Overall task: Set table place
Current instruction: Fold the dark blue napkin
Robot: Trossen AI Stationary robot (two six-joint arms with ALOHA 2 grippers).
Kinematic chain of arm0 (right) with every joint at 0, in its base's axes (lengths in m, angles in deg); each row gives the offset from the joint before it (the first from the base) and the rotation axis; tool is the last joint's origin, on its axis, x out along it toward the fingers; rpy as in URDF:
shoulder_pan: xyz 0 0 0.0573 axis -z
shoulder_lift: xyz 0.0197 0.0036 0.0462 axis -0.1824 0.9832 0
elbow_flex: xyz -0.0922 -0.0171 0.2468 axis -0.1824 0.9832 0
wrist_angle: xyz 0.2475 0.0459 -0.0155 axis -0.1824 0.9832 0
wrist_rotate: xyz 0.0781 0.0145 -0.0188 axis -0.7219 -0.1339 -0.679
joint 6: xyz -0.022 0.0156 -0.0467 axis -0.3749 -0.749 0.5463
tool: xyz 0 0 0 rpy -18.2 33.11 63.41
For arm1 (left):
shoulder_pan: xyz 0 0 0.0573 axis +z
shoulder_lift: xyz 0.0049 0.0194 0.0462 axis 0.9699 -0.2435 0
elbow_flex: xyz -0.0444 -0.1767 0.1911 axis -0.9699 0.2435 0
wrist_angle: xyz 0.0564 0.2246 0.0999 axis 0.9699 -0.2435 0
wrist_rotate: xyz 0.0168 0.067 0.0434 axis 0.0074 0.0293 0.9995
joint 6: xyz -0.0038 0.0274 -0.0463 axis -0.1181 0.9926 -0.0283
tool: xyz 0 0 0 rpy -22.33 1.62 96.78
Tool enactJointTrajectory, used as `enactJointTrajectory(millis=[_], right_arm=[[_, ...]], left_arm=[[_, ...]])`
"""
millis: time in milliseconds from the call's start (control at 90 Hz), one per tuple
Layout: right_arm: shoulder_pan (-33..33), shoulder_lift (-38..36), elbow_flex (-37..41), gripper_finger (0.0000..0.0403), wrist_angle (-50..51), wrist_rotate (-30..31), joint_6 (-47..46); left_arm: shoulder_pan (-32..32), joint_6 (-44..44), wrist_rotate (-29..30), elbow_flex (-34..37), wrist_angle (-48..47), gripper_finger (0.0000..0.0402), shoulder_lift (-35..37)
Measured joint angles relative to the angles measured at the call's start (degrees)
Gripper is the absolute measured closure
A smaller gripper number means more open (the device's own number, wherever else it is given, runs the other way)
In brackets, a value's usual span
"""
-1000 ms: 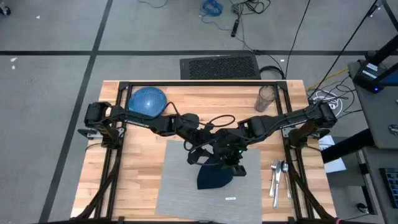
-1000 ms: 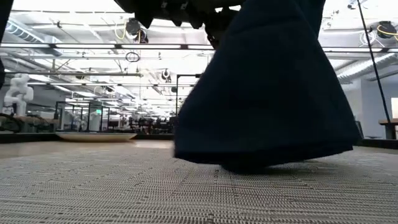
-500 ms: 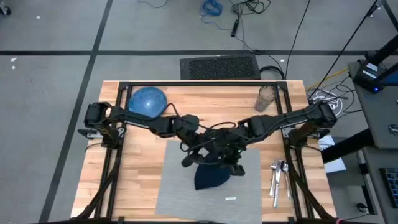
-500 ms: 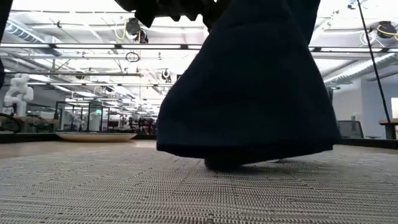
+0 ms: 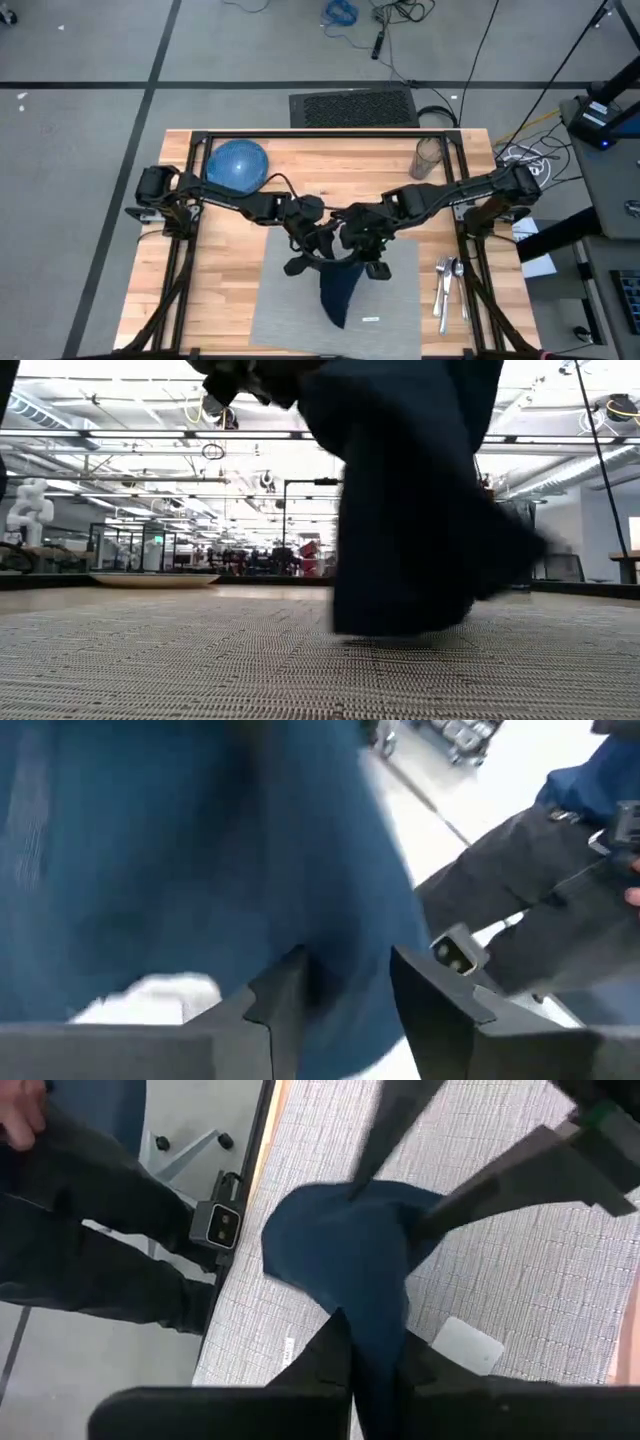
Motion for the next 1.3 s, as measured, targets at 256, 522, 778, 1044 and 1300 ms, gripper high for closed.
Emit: enactJointTrajectory(millis=[256, 522, 778, 1044, 1300], right_arm=[[0.03, 0.0, 0.0, 0.0403, 0.0, 1.38, 0.59], [0.29, 0.02, 0.0, 0.0403, 1.5, 1.47, 1.04], [1.48, 0.11, 0.0, 0.0403, 2.43, 1.99, 2.17], [3.61, 0.62, -0.24, 0.0403, 1.23, 2.71, 5.57], [5.53, 3.46, -0.27, 0.0403, -1.35, 1.61, 9.16]], left_arm=[[0.0, -0.5, 3.6, 0.02, -3.16, 0.0308, -0.92], [0.11, -3.26, 1.67, 0.02, -7.09, 0.04, -0.94], [0.85, -6.07, -0.02, -0.07, -18.56, 0.0401, 2.27], [0.98, -6.02, 3.28, -0.07, -27.68, 0.0401, 9.25], [2.28, -7.56, 8.54, 0.11, -35.72, 0.0401, 14.23]])
